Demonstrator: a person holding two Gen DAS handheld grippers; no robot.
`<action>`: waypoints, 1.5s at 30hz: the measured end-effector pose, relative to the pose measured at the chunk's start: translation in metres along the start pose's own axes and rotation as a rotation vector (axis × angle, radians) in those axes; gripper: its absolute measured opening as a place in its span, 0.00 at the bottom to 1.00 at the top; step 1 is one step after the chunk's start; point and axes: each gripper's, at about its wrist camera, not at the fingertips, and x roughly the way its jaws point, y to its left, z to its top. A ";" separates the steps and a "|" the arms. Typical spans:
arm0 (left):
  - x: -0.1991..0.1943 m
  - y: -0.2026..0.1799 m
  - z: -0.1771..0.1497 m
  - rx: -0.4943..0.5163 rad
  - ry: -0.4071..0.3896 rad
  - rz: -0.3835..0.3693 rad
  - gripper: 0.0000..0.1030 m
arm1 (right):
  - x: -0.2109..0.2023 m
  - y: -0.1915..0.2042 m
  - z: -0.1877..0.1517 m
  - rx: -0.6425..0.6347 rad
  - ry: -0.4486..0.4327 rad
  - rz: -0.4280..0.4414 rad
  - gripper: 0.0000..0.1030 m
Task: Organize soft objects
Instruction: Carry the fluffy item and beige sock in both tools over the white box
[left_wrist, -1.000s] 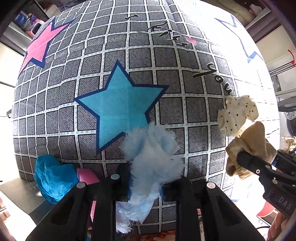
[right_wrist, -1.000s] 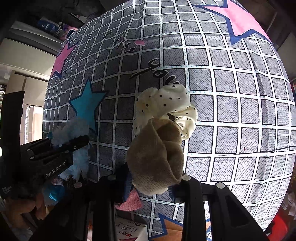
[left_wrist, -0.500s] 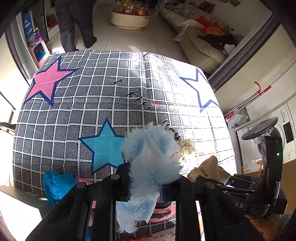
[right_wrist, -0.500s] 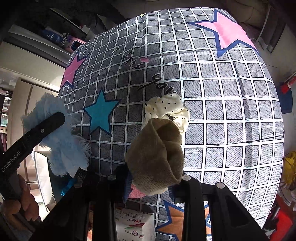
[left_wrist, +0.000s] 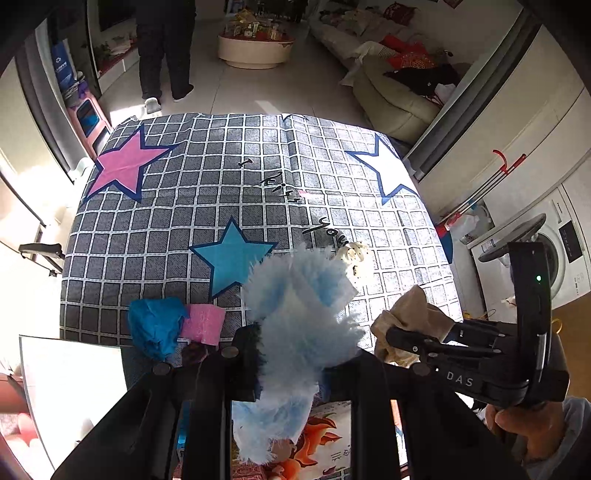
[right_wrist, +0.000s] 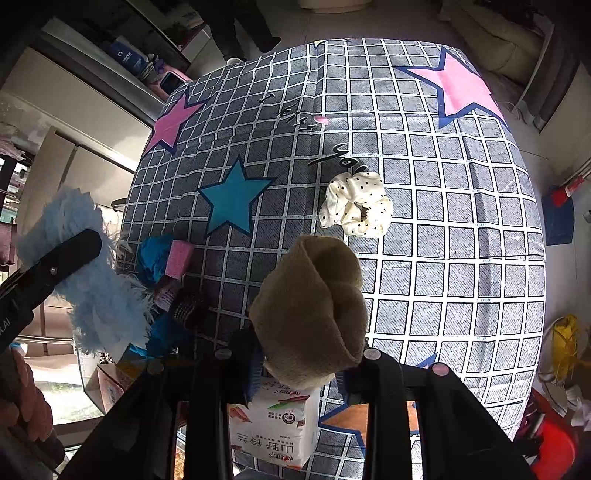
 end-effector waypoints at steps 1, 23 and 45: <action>-0.005 -0.003 -0.008 0.005 0.003 -0.004 0.23 | -0.001 0.004 -0.005 -0.003 0.002 0.004 0.32; -0.117 0.039 -0.155 -0.015 -0.108 0.163 0.23 | -0.023 0.140 -0.100 -0.273 0.019 0.057 0.32; -0.143 0.109 -0.219 -0.255 -0.107 0.310 0.23 | -0.015 0.266 -0.141 -0.636 0.062 0.100 0.32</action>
